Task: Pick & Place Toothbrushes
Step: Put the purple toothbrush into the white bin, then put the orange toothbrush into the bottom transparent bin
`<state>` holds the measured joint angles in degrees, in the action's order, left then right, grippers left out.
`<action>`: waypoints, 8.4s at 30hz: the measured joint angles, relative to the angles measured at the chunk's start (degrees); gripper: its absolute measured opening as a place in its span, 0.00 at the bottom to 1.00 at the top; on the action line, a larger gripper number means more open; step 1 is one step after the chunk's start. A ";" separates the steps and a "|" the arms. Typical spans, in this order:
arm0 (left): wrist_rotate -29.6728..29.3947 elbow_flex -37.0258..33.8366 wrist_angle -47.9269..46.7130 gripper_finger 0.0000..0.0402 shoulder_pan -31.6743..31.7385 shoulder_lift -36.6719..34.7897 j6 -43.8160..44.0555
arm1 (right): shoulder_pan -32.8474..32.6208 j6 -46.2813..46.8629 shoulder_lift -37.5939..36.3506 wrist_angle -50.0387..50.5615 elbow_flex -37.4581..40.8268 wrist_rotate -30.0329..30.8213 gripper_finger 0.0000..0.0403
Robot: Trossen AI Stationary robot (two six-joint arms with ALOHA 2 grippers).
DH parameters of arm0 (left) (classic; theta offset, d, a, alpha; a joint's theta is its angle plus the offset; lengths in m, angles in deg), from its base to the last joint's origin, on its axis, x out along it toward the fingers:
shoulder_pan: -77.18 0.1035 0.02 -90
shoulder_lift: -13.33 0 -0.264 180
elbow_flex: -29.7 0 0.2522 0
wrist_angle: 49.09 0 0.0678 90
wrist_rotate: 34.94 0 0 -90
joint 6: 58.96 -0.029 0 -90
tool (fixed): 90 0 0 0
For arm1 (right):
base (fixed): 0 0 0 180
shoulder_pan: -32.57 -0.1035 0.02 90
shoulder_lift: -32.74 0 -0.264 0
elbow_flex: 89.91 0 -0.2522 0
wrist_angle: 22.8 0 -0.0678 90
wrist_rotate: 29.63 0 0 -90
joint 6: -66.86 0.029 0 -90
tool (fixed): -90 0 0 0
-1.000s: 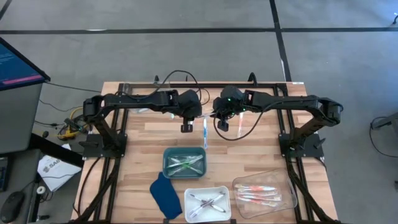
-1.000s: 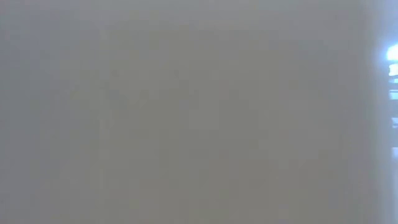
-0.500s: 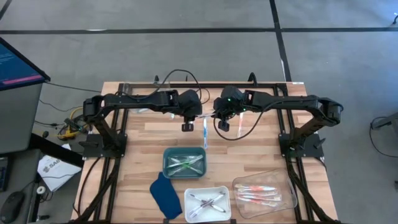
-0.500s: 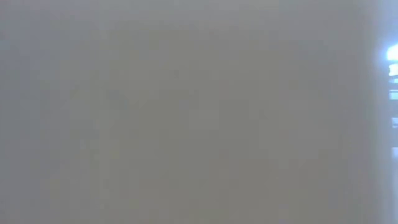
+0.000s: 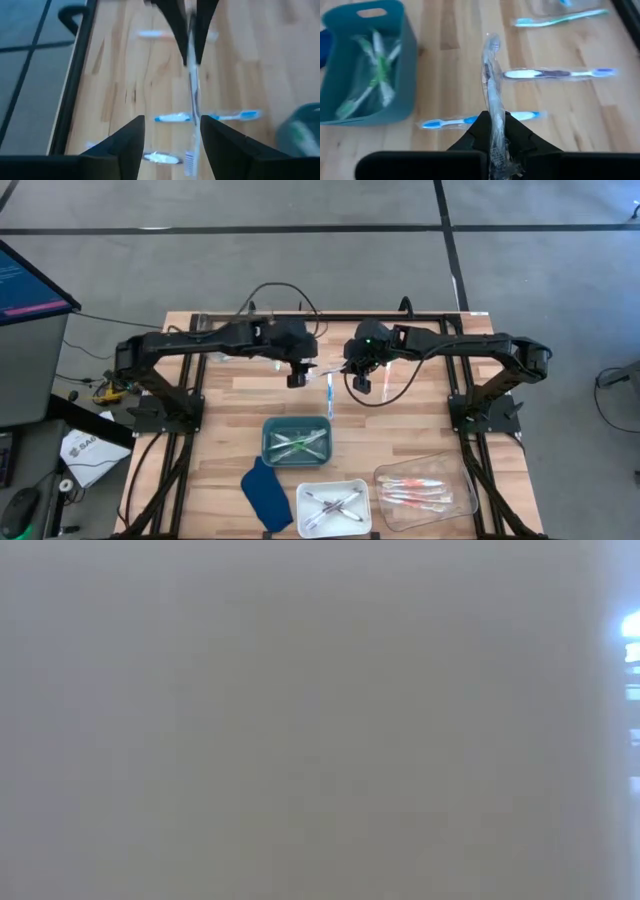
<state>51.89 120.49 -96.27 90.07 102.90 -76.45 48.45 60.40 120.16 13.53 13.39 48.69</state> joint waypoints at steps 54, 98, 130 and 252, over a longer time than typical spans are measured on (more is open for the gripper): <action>-13.37 -2.43 0.60 0.39 -38.05 -11.54 26.56 | -54.07 44.05 -0.04 -13.93 0.00 34.77 0.04; -56.85 -12.38 18.88 0.39 -67.45 -11.53 36.90 | -68.07 84.45 37.57 35.72 -53.27 50.90 0.04; -54.29 -15.87 26.93 0.39 -68.48 -11.53 34.43 | -64.78 83.93 37.57 32.04 -44.95 48.91 0.04; -51.54 -16.82 27.74 0.39 -65.36 -11.51 24.19 | -53.92 42.75 38.45 37.37 -58.60 49.59 0.00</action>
<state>0.35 103.67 -68.53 24.71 91.39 -52.26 -5.47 103.15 158.61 50.90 -45.20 98.28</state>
